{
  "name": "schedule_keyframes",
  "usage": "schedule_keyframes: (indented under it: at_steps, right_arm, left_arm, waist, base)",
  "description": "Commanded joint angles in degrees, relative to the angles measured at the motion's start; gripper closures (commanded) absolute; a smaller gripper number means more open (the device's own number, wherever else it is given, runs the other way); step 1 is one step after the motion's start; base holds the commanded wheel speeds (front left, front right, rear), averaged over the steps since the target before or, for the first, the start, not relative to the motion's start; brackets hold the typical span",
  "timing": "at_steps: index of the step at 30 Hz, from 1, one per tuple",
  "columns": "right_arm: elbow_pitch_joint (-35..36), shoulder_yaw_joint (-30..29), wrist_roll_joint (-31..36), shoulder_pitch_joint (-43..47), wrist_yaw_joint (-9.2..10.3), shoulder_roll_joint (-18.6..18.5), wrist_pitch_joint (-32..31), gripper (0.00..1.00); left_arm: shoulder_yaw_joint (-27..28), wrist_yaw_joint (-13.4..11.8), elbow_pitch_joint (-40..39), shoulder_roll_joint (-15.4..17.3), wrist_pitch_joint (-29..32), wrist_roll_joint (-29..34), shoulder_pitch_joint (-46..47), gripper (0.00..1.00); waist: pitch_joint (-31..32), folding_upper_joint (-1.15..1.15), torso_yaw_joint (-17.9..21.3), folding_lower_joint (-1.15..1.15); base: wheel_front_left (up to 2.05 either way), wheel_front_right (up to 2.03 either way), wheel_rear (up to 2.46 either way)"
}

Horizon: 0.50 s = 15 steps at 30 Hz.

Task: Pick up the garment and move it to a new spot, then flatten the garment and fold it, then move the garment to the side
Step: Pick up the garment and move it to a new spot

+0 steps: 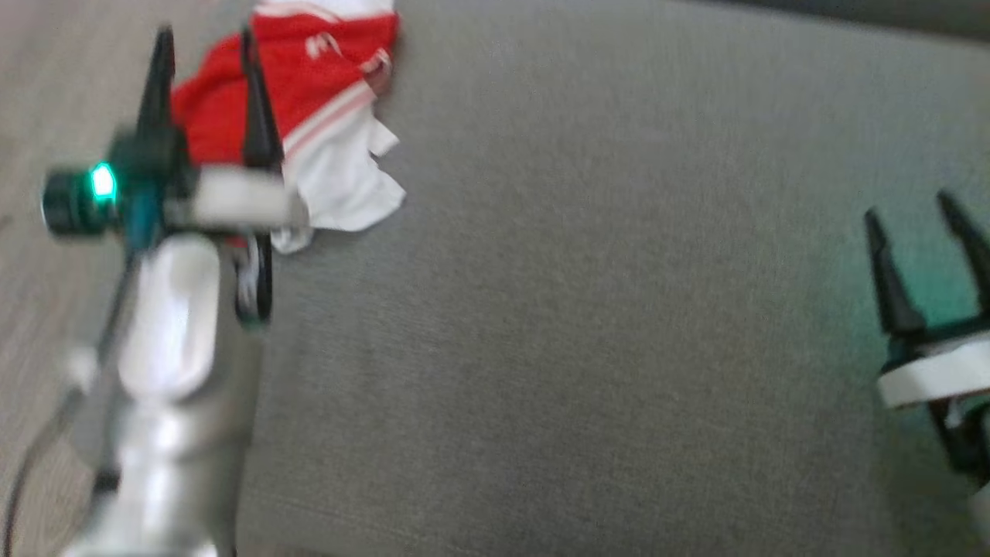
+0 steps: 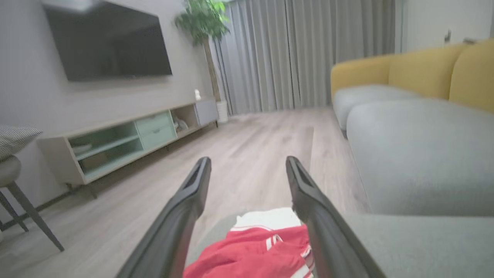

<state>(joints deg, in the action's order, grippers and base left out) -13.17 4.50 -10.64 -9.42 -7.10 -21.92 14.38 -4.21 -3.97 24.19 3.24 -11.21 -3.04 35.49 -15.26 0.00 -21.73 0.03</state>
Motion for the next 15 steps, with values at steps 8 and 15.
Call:
schedule_keyframes:
  at_steps: [8,15]
  right_arm:
    - [6.3,0.9,-1.4,-5.2,-0.39,-6.9,0.6,0.0]
    - [6.7,-0.8,-1.5,-5.5,-0.39,-7.1,0.6,0.0]
  left_arm:
    - [3.8,0.0,22.2,5.2,19.3,-2.3,20.1,0.0]
    - [5.9,-2.7,33.2,7.1,18.8,-3.8,22.5,0.0]
  waist:
    - [-16.6,0.0,9.1,-0.03]
    - [-19.2,0.0,11.3,-0.03]
  base:
    - [0.0,0.0,0.0]
    - [0.0,0.0,0.0]
